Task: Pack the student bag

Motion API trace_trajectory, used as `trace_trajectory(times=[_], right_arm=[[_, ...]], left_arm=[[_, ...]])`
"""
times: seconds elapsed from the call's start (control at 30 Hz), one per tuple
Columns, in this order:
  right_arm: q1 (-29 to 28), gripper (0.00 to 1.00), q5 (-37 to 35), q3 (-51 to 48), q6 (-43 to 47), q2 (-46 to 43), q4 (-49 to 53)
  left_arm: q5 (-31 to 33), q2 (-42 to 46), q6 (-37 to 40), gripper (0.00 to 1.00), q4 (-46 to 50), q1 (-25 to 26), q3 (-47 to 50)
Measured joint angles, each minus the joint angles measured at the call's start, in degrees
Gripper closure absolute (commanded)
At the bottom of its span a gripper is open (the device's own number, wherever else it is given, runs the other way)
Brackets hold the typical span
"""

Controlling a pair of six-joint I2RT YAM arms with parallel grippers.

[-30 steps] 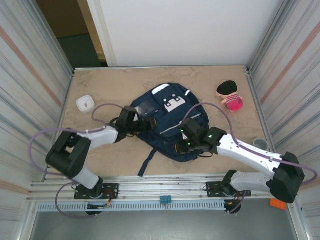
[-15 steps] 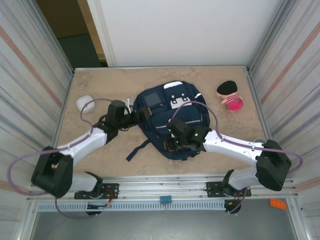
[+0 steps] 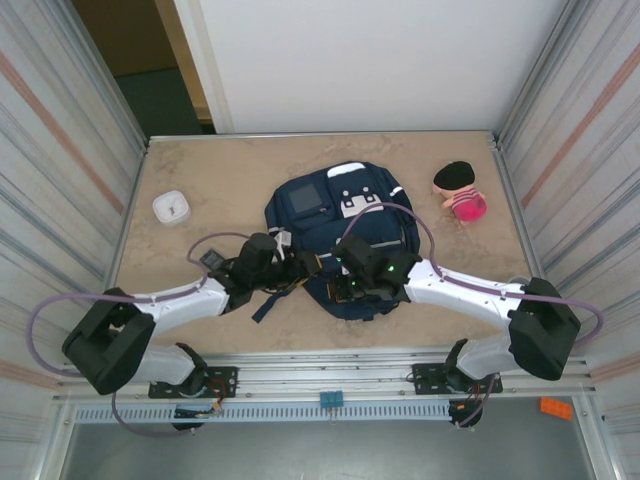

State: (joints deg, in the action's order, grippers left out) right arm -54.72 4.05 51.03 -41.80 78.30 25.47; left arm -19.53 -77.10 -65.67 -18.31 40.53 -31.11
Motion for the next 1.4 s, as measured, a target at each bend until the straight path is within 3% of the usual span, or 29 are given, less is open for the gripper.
trace_trajectory(times=[0.07, 0.17, 0.53, 0.6, 0.73, 0.83, 0.97, 1.1, 1.3, 1.4], right_arm=[[0.4, 1.0, 0.1, 0.0, 0.3, -0.2, 0.5], [2.1, 1.0, 0.5, 0.0, 0.7, -1.5, 1.9], [20.1, 1.0, 3.2, -2.8, 7.9, -13.5, 9.3], [21.3, 1.0, 4.7, -2.9, 9.7, -13.7, 9.2], [21.4, 1.0, 7.6, -2.9, 12.4, -13.7, 8.6], [21.2, 1.0, 8.9, -2.9, 13.4, -14.1, 8.0], [20.6, 1.0, 9.6, -2.9, 14.3, -14.5, 7.5], [20.6, 1.0, 10.1, -2.9, 15.0, -14.5, 6.9], [20.6, 1.0, 11.3, -2.9, 15.5, -14.6, 6.4], [20.6, 1.0, 11.6, -2.9, 15.5, -14.6, 6.3]], left_arm=[[0.0, -0.9, -0.2, 0.87, 0.0, 0.0, -0.5], [-0.2, -0.8, 0.7, 0.99, 0.8, -0.9, -0.9], [-1.6, 7.6, 11.8, 1.0, 13.1, -11.4, -1.2], [-1.9, 8.2, 14.3, 0.94, 15.6, -12.1, -1.8], [-1.2, 10.1, 21.0, 0.42, 20.4, -12.5, -3.5], [1.7, 14.1, 28.5, 0.28, 23.7, -11.3, -4.9], [4.5, 19.7, 43.8, 0.22, 24.4, -3.7, -7.2], [5.1, 20.0, 59.6, 0.2, 23.1, 3.8, -8.4], [4.8, 7.2, 75.3, 0.17, 22.0, 7.2, -14.5], [4.8, 0.4, 80.2, 0.23, 21.1, 9.1, -17.5]])
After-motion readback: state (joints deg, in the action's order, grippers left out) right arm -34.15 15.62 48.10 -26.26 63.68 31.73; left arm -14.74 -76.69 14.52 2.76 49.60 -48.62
